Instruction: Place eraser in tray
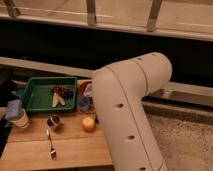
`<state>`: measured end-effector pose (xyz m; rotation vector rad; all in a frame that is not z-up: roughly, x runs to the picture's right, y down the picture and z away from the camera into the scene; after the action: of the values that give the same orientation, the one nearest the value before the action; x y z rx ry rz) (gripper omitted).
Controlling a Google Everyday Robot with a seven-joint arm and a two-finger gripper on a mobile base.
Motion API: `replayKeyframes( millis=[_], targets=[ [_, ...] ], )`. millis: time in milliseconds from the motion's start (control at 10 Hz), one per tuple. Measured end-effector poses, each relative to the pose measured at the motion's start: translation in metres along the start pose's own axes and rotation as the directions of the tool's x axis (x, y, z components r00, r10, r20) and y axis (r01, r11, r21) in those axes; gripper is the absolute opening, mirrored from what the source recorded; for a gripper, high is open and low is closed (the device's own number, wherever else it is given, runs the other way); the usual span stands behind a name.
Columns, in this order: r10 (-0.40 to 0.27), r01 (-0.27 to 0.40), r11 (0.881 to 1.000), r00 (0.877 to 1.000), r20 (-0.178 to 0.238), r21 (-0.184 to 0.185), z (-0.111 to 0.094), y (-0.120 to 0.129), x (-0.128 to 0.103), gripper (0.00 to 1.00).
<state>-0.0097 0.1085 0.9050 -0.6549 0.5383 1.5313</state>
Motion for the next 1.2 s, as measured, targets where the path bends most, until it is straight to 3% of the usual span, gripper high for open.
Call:
replayKeyframes(
  millis=[300, 700, 1000, 1200],
  targets=[
    [-0.005, 0.005, 1.000, 0.997, 0.075, 0.003, -0.035, -0.002, -0.002, 0.00],
    [-0.052, 0.050, 0.999, 0.972, 0.230, 0.015, -0.124, 0.011, -0.012, 0.00],
    [-0.137, 0.150, 0.989, 0.928, 0.346, -0.011, -0.182, 0.044, -0.031, 0.00],
    [-0.217, 0.257, 0.966, 0.885, 0.413, -0.043, -0.208, 0.085, -0.045, 0.00]
  ],
)
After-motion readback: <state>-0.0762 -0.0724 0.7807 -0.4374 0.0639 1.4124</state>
